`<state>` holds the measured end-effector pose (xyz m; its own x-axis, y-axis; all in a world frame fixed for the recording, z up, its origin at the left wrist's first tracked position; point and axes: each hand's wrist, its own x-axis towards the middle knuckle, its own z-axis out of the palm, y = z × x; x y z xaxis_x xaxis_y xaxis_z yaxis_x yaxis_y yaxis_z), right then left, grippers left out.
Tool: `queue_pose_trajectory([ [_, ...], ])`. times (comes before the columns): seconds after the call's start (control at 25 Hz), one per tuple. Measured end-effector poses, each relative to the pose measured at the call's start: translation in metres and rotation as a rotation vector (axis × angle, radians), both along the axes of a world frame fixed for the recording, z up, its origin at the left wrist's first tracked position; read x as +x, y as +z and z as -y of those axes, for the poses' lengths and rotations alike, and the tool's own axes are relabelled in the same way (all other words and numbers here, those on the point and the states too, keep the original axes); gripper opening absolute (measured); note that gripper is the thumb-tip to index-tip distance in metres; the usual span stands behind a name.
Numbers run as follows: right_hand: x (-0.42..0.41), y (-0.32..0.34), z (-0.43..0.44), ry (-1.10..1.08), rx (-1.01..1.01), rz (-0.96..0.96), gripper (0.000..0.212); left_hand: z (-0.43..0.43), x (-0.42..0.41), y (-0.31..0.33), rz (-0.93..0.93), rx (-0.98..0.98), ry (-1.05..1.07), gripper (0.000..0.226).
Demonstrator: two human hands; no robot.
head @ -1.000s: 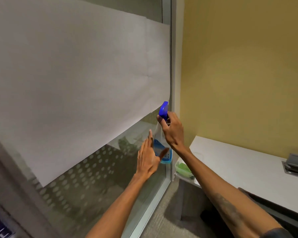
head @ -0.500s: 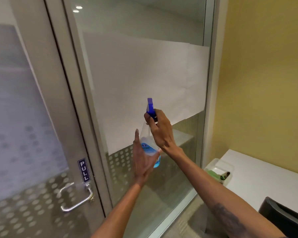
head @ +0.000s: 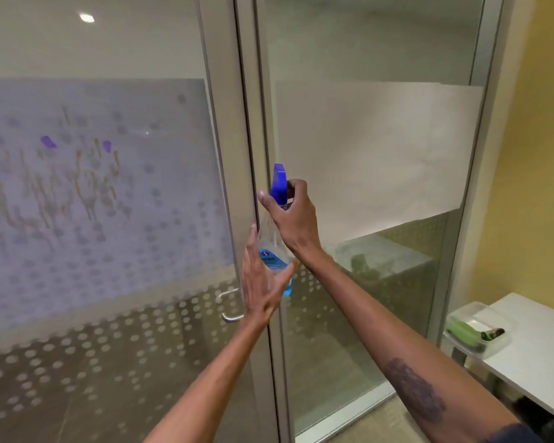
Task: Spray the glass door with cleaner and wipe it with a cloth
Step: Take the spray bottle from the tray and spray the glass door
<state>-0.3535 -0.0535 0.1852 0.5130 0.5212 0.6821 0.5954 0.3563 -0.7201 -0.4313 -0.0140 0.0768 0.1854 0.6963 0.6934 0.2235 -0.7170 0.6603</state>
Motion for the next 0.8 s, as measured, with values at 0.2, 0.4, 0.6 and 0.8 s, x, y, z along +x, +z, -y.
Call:
queue_pose_trajectory([
  [0.2,-0.085,0.026,-0.029,0.103,-0.007,-0.095,0.035,-0.012,-0.079,0.014,0.027,0.008,0.106,0.115],
  [0.4,-0.169,0.041,-0.070,0.192,0.004,-0.107,0.033,-0.044,-0.161,0.027,0.028,0.026,0.195,0.114],
  [0.6,-0.244,0.059,-0.113,0.336,0.029,-0.241,0.033,-0.083,-0.239,0.047,0.008,0.030,0.221,0.112],
  [0.8,-0.319,0.072,-0.147,0.404,0.063,-0.293,0.019,-0.113,-0.310,0.060,0.002,0.033,0.237,0.107],
])
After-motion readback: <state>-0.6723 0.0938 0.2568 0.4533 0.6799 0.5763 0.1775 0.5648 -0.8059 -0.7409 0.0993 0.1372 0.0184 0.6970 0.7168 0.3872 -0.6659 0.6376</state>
